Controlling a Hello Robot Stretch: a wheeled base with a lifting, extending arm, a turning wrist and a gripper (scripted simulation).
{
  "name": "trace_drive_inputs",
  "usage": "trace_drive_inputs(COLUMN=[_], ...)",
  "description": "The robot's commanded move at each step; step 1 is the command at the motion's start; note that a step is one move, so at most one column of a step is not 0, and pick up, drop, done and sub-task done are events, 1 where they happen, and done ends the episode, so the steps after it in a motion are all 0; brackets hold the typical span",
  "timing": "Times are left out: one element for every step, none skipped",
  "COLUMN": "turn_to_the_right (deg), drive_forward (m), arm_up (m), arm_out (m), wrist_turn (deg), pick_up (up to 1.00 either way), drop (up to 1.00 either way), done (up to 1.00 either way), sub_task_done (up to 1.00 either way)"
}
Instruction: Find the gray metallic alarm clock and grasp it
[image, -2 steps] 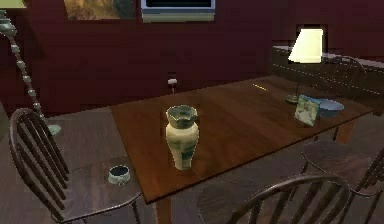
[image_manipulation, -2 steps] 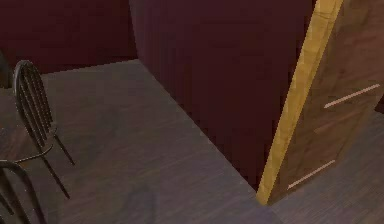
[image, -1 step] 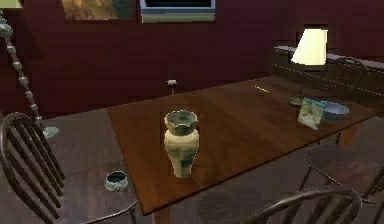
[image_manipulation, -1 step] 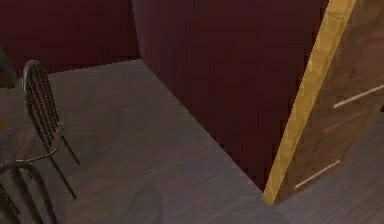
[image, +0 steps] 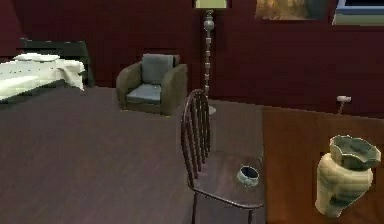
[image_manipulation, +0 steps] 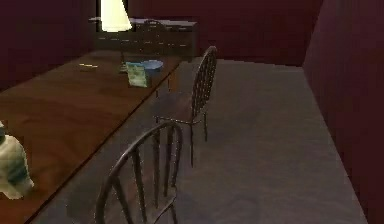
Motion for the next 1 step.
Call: trace_drive_inputs(turn_to_the_right=[-45.0], drive_forward=[0.0], arm_up=[0.0], arm_out=[0.0], wrist_turn=[0.0], pick_up=[0.0], drop=[0.0], done=[0.0], sub_task_done=[0.0])
